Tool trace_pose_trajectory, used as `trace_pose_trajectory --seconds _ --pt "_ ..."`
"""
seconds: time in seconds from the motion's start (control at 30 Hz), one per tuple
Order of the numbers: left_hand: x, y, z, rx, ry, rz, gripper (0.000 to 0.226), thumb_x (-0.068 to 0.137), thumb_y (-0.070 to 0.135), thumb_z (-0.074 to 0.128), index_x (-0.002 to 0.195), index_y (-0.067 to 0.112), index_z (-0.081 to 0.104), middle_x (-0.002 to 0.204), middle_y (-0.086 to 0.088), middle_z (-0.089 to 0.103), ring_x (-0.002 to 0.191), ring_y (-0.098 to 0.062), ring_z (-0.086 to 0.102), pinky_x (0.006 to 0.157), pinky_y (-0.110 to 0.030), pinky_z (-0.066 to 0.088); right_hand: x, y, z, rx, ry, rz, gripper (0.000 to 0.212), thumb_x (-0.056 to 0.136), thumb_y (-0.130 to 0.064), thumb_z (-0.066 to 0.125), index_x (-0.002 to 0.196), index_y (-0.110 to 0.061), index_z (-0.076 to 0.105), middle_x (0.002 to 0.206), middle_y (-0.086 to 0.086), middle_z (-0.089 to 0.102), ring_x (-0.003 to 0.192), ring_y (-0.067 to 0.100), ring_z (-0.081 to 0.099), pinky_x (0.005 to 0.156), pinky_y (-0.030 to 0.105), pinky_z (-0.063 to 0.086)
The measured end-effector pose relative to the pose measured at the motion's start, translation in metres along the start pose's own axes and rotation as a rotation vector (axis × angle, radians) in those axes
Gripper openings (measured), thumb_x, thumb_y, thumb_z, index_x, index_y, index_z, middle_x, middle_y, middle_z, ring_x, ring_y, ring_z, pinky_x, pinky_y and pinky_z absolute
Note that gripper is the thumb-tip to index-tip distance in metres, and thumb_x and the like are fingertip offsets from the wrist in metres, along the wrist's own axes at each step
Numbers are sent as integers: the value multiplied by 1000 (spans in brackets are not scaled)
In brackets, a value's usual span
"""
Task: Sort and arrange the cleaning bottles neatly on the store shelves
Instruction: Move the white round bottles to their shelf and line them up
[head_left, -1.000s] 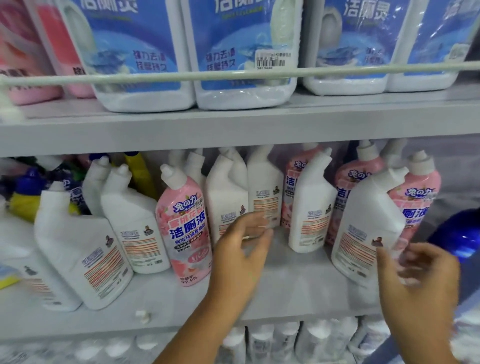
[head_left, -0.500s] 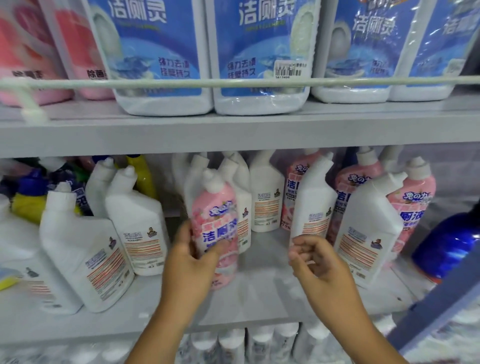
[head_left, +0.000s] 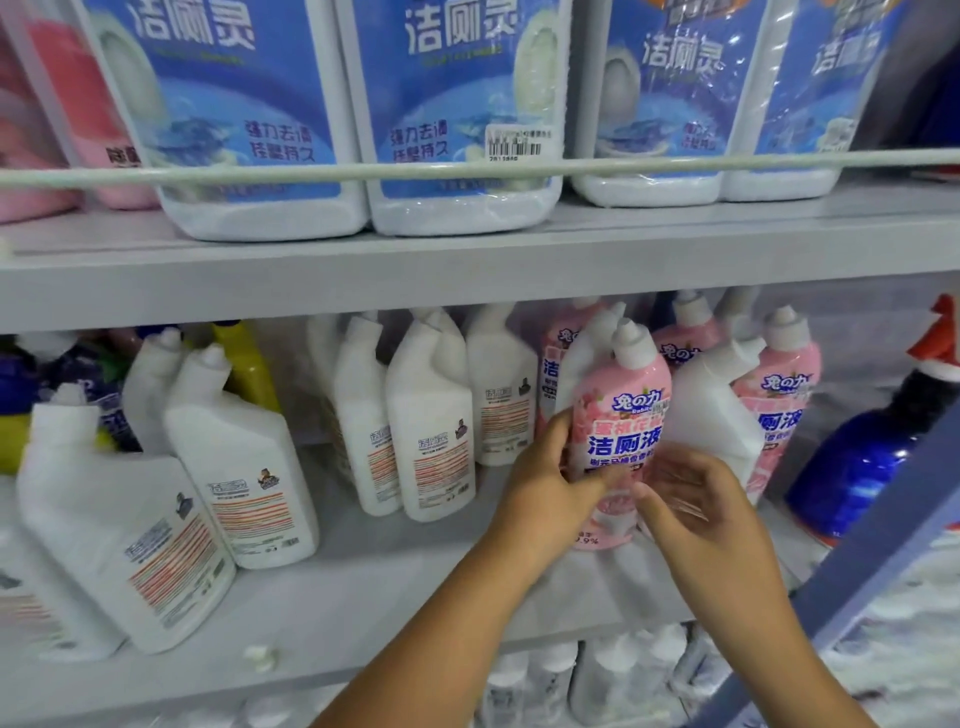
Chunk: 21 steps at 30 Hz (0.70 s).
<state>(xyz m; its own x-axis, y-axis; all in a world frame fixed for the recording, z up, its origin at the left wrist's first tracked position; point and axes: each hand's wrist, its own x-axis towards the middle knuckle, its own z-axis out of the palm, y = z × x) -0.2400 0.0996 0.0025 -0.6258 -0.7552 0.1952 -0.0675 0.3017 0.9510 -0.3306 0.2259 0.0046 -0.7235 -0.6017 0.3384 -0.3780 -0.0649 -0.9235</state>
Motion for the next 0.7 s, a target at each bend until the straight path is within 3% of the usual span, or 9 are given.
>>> trace_pose_trajectory --seconds 0.07,0.17,0.23,0.33,0.43,0.57,0.7 --pt "-7 1 -20 126 159 174 46 81 42 76 124 34 63 118 16 66 106 -4 66 93 -32 56 -2 1 3 -1 2 -2 32 86 -13 76 113 -24 63 109 -6 72 101 10 70 88 30 57" --pt "-10 5 -73 363 667 435 38 89 29 73 121 11 65 120 -6 61 114 -22 60 102 -33 49 -7 -8 11 12 13 -29 32 87 -12 75 113 -26 62 115 -2 68 100 4 68 86 19 55" --pt "-8 22 -108 503 804 296 50 90 32 74 132 10 59 131 -13 57 124 -30 53 106 -29 42 -9 -19 21 17 4 -61 31 88 -13 75 114 -25 62 115 -3 67 101 4 67 86 14 53" --pt "4 29 -124 632 587 4 72 87 49 73 148 23 43 137 -8 58 125 -31 54 99 -42 51 -13 -38 41 93 -77 -86 30 89 -9 73 113 -23 62 112 -4 68 98 3 67 81 12 52" --pt "6 17 -119 530 430 -189 69 84 50 76 140 28 43 128 0 64 117 -28 63 91 -41 54 -10 -51 66 159 -157 -72 26 90 -5 72 111 -18 63 108 -7 70 97 -1 68 78 9 50" --pt "-18 -3 -128 229 494 -207 37 82 39 82 104 35 53 107 8 70 102 -20 69 85 -42 58 13 -60 103 176 -211 -48 21 93 -6 68 109 -18 63 106 -7 70 91 -7 67 77 7 48" --pt "-61 -2 -149 295 607 -153 41 83 38 80 112 35 52 108 6 71 96 -20 69 80 -44 60 56 -77 143 90 -171 -142 26 94 -12 68 119 -10 63 115 2 67 98 6 65 77 5 47"
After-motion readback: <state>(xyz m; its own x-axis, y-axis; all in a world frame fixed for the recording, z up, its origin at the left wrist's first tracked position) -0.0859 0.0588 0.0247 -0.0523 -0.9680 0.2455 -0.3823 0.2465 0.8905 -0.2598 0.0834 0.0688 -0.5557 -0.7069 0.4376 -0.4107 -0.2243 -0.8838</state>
